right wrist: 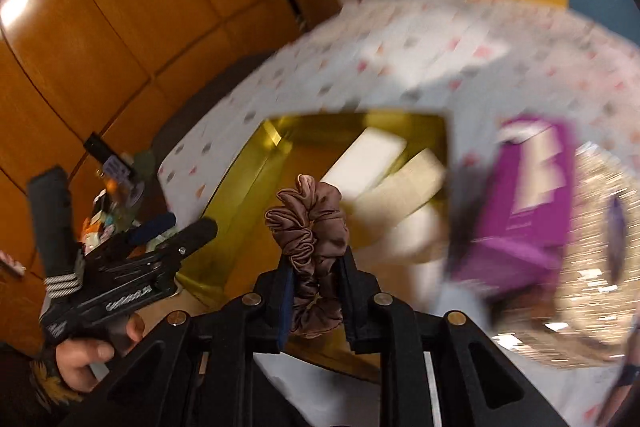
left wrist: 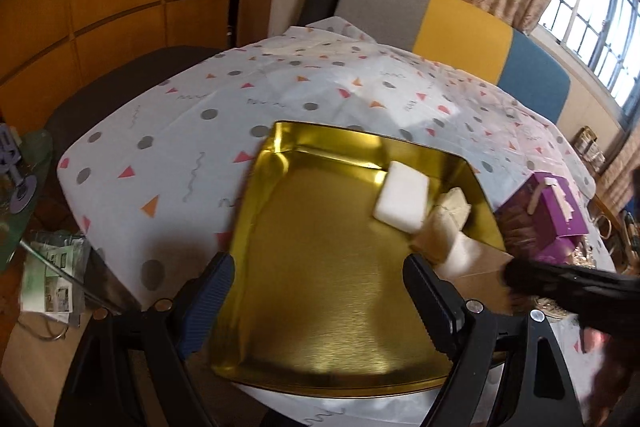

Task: Organize soft objects
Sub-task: 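Carry the pink scrunchie to the gold tray and release it with the right tool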

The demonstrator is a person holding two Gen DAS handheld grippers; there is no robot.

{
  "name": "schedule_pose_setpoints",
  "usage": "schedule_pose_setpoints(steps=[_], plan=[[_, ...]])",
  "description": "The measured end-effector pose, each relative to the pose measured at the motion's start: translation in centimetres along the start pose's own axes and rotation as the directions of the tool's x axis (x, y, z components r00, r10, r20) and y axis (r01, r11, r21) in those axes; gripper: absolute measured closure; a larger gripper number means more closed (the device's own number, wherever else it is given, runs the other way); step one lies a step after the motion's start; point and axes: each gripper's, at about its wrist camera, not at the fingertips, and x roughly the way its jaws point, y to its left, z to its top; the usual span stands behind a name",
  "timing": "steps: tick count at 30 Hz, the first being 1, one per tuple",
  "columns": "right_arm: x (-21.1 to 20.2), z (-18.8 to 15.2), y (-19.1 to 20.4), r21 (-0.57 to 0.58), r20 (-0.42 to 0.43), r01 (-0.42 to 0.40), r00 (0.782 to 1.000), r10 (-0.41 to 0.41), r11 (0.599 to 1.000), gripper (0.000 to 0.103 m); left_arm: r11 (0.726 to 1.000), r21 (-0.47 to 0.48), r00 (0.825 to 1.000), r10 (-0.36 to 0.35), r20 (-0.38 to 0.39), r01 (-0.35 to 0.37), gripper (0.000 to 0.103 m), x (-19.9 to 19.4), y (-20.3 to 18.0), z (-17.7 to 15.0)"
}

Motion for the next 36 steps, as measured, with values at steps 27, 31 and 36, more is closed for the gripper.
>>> schedule_pose_setpoints(steps=[27,31,36], plan=[[-1.8,-3.8,1.7,-0.096,0.143,0.234,0.965,-0.219,0.968,0.061,0.997,0.074,0.999,-0.018,0.039,0.015,0.016,-1.3,-1.9,-0.7],[-3.8,-4.3,1.8,-0.108,0.209,0.290,0.942,-0.263,0.951,0.061,0.994,0.110,0.999,-0.027,0.045,0.022,0.016,-1.7,-3.0,-0.9],[-6.5,-4.7,0.0,-0.057,0.270,0.331,0.913,-0.304,0.942,0.061,0.988,0.153,0.998,-0.044,0.048,0.037,0.016,-2.0,-4.4,-1.1]])
